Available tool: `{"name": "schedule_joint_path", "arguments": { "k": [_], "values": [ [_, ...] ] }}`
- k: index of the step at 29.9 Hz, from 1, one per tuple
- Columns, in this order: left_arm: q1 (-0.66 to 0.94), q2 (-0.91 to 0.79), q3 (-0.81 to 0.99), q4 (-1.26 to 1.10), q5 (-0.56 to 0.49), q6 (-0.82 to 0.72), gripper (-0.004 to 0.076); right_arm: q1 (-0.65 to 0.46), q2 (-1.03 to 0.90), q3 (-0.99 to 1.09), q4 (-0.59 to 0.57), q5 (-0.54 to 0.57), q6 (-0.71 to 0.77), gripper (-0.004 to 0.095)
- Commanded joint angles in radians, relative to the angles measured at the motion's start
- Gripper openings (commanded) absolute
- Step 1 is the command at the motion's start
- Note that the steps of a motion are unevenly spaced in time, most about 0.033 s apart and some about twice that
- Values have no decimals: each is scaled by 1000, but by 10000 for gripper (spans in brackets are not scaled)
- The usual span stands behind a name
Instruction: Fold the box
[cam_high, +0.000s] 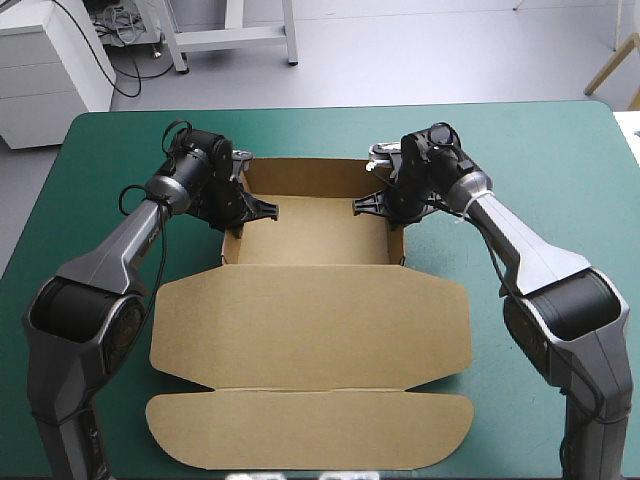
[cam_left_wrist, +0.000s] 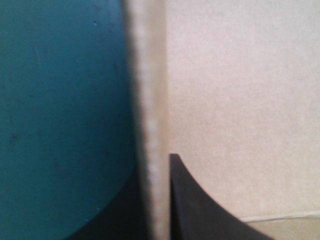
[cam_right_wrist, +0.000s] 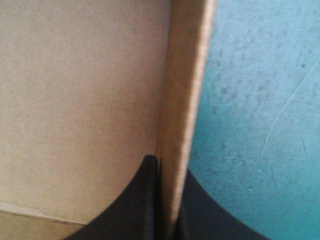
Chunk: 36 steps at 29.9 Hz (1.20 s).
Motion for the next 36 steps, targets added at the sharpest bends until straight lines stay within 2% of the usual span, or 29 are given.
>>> {"name": "schedule_joint_path", "arguments": {
  "k": [1, 5, 7, 9, 11, 13, 16, 17, 19, 21, 26, 36],
  "values": [
    [-13, -48, -32, -39, 43, 17, -10, 6, -38, -18, -37, 19, -52, -17],
    [-13, -48, -32, -39, 41, 17, -8, 6, -38, -18, -37, 19, -69, 6],
    [-13, -48, -32, -39, 41, 47, -5, 6, -38, -19, -37, 19, -69, 72],
    [-13, -48, -32, -44, 41, 71, 20, 6, -38, -21, -37, 19, -69, 187],
    [-13, -48, -32, -46, 41, 73, 86, 6, -38, -21, -56, 19, -69, 315],
    [-13, -48, -32, -48, 41, 73, 184, 6, -40, -21, -68, 19, -67, 431],
    [-13, -48, -34, -48, 41, 73, 336, 6, -40, -21, -87, 19, -67, 520],
    [-13, -48, -34, -48, 41, 77, 403, 6, -42, -21, -93, 19, -67, 525],
    [-13, -48, -43, -52, 41, 98, 484, 6, -47, -21, -109, 19, -67, 525],
    [-13, -50, -60, -54, 41, 100, 531, 6, -59, -21, -123, 19, -67, 525],
    [-13, -60, -122, -56, 41, 127, 535, 5, -104, -24, -168, 19, -67, 524],
    [-13, -104, -252, -19, 41, 127, 535, 5, -211, -83, -157, 19, -67, 526]
  ]
}}
